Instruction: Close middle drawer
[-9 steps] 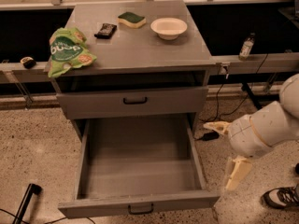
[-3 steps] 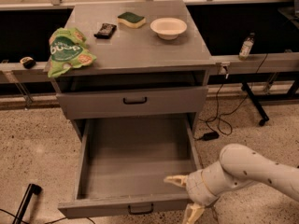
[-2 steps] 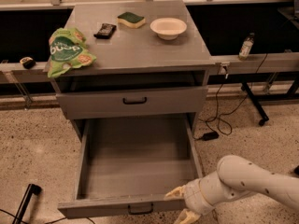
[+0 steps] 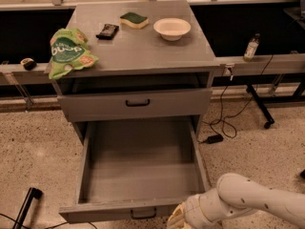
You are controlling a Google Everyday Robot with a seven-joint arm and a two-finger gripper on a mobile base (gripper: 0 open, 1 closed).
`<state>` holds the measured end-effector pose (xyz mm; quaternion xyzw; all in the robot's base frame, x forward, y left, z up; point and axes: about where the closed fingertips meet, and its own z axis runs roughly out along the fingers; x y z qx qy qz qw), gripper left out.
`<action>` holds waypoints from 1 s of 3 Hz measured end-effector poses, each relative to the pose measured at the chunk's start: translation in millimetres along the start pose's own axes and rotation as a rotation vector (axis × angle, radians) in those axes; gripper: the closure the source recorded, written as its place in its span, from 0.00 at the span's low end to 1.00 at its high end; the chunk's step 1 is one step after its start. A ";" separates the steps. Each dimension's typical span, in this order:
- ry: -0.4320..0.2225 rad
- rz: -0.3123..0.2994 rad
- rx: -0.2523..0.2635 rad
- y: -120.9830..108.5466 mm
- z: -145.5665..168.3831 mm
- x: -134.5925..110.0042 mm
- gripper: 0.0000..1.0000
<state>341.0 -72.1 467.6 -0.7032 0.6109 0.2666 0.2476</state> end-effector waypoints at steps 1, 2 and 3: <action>-0.002 0.002 -0.002 0.7 1.3 0.3 1.00; -0.014 0.018 0.058 -15.9 9.9 10.2 1.00; -0.038 0.037 0.195 -34.1 20.0 33.8 1.00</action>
Offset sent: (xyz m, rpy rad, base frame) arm 0.0488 -0.0006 -0.0347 0.0471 -0.0902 -0.1515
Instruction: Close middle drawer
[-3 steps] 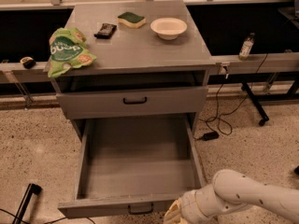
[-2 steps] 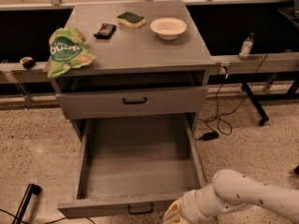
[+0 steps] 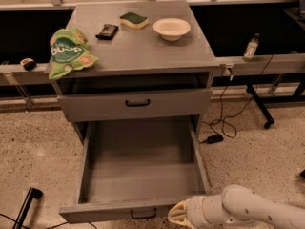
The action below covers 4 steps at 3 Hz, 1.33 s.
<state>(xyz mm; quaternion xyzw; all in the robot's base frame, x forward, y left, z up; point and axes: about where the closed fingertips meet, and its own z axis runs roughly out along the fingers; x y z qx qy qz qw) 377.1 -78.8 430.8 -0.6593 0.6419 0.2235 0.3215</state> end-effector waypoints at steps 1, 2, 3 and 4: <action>-0.005 0.024 0.116 -13.0 6.1 23.9 1.00; -0.022 0.066 0.260 -27.6 8.9 33.3 1.00; -0.042 0.090 0.335 -42.5 10.3 32.3 1.00; -0.079 0.061 0.395 -65.7 -2.6 17.1 1.00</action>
Offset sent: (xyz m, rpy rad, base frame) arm 0.0395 -0.0331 -0.0322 0.0586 -0.2070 -0.3420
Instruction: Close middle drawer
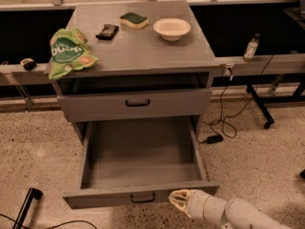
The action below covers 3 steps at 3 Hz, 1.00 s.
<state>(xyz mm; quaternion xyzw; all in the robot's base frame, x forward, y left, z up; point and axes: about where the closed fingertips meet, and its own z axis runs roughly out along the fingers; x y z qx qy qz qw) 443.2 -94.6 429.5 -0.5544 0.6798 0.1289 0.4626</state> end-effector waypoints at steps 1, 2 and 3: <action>0.000 0.000 0.000 0.0 0.1 0.0 1.00; -0.005 -0.023 0.003 -6.6 10.3 2.2 1.00; -0.001 -0.038 0.015 -20.0 22.6 4.0 1.00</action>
Offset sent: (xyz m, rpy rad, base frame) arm 0.0150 0.0050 -0.0054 -0.0111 -0.0364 0.0267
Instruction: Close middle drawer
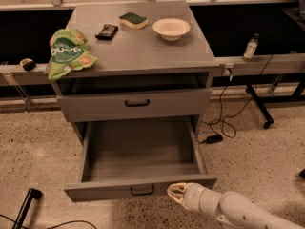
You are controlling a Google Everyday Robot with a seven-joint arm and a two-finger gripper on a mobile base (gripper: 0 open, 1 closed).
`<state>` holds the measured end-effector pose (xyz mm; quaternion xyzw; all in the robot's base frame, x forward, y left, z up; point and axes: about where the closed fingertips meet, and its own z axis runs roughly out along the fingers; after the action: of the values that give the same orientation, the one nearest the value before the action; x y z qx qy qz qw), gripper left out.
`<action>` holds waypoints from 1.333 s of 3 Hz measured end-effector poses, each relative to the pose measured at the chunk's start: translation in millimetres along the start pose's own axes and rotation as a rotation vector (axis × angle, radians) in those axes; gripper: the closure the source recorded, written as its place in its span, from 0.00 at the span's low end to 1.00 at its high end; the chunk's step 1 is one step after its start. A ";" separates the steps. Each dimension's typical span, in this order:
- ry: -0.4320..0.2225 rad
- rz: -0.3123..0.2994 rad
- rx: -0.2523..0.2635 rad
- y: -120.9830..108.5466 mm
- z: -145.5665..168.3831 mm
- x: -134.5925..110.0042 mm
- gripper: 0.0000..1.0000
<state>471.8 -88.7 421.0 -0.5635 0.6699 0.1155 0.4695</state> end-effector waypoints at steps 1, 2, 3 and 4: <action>0.008 -0.010 0.012 -25.8 25.7 1.6 1.00; 0.012 -0.007 0.018 -34.4 33.1 3.2 1.00; -0.001 -0.023 0.060 -82.8 69.8 1.1 1.00; -0.001 -0.023 0.060 -82.8 69.8 1.0 1.00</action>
Offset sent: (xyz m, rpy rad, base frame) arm 0.1574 0.0214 -0.0141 -0.0348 -0.0407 -0.0706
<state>578.2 -69.7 414.0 -0.5569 0.6663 0.0904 0.4876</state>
